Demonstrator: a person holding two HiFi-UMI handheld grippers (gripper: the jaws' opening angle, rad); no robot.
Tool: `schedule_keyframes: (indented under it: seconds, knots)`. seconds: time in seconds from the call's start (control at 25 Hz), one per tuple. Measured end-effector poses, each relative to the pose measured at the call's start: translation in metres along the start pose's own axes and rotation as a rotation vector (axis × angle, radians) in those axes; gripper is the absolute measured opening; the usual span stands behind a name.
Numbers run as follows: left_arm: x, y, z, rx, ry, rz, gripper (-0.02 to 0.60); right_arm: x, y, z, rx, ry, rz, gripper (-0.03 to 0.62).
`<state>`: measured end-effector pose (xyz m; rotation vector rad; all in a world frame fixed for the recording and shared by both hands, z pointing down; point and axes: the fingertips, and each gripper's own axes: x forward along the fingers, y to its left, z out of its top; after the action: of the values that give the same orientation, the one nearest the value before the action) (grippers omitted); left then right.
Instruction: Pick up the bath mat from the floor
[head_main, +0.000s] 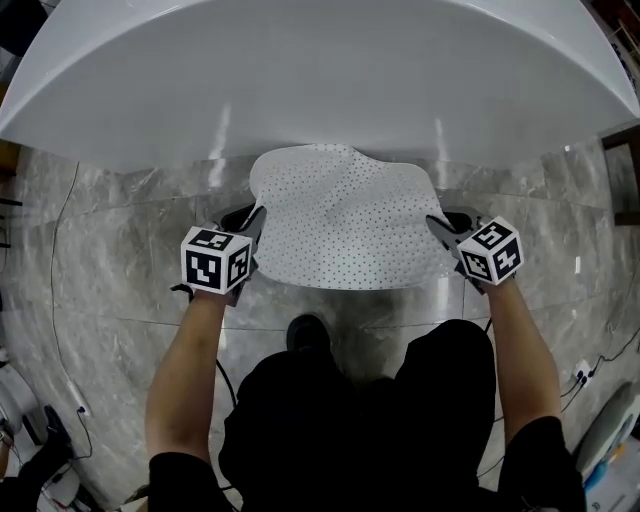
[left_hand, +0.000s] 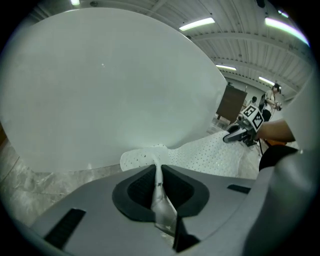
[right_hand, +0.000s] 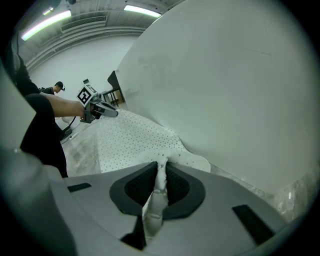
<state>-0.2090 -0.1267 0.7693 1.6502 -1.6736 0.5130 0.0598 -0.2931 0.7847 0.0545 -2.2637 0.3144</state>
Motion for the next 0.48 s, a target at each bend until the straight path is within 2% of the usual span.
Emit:
schedule_keyframes:
  seconds: [0.08,0.16,0.28,0.48]
  knots:
    - [-0.009,-0.003,0.020,-0.032,-0.024,-0.011,0.046,-0.008,-0.007,0.013,0.030,-0.021,-0.018,0.044]
    - [-0.026,-0.016,0.035,-0.026,-0.022,-0.016,0.046,-0.024,-0.004,0.020,0.077,-0.025,-0.036,0.044]
    - [-0.059,-0.039,0.041,-0.010,0.021,-0.008,0.047,-0.055,0.015,0.028,0.138,0.012,-0.045,0.043]
    - [-0.114,-0.065,0.072,-0.029,0.046,0.008,0.048,-0.115,0.051,0.068,0.197,0.006,-0.051,0.041]
